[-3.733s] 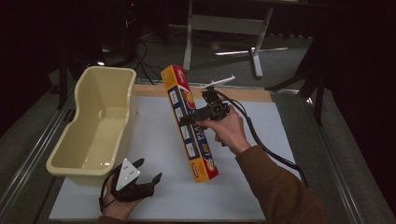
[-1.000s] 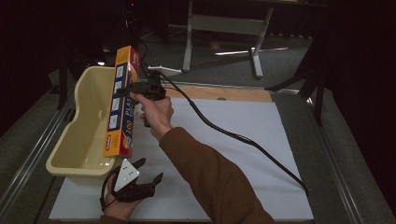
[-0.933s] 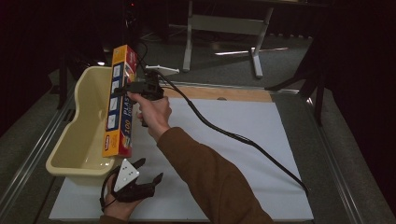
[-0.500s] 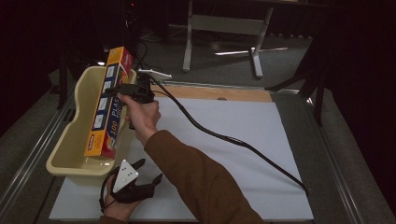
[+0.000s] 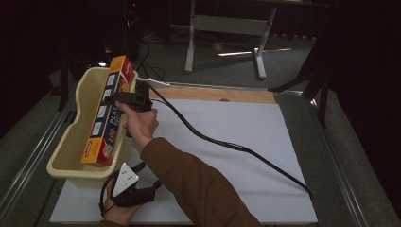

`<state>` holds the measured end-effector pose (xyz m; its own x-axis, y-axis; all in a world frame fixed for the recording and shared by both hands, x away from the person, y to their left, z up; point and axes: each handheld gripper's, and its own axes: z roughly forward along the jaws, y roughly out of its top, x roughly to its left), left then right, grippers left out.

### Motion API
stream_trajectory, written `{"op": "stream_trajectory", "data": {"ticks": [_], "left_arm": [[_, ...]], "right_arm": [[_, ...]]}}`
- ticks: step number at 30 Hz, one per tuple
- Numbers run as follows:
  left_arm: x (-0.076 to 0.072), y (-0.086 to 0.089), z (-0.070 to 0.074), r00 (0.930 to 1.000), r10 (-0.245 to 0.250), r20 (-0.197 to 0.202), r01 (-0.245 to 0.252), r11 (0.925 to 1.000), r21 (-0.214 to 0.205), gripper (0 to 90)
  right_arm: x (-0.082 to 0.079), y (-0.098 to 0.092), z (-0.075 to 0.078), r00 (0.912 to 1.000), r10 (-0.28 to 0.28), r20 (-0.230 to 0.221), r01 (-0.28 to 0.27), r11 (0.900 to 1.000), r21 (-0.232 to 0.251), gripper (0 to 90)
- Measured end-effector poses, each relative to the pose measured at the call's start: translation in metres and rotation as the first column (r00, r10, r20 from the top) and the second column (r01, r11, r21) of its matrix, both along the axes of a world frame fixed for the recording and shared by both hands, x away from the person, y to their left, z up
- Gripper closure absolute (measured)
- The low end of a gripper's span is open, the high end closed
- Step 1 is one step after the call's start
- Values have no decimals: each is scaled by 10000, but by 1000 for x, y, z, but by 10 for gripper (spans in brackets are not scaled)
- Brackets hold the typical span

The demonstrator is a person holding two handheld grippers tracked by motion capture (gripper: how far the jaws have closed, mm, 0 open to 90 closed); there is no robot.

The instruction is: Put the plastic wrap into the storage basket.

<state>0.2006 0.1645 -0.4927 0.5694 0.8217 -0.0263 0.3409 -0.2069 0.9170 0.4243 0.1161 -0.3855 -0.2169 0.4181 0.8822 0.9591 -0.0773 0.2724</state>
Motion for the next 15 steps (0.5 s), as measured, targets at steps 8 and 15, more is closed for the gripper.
{"op": "stream_trajectory", "data": {"ticks": [8, 15], "left_arm": [[-1, 1, 0, 10000, 57, 11, -57, 10000, -39, 219], [-1, 1, 0, 10000, 26, 18, -26, 10000, -57, 219]], "right_arm": [[-1, 4, -6, 9999, 74, 143, -68, 9992, -402, 406], [-4, 5, -9, 9999, 47, -112, -54, 9977, -679, 405]]}}
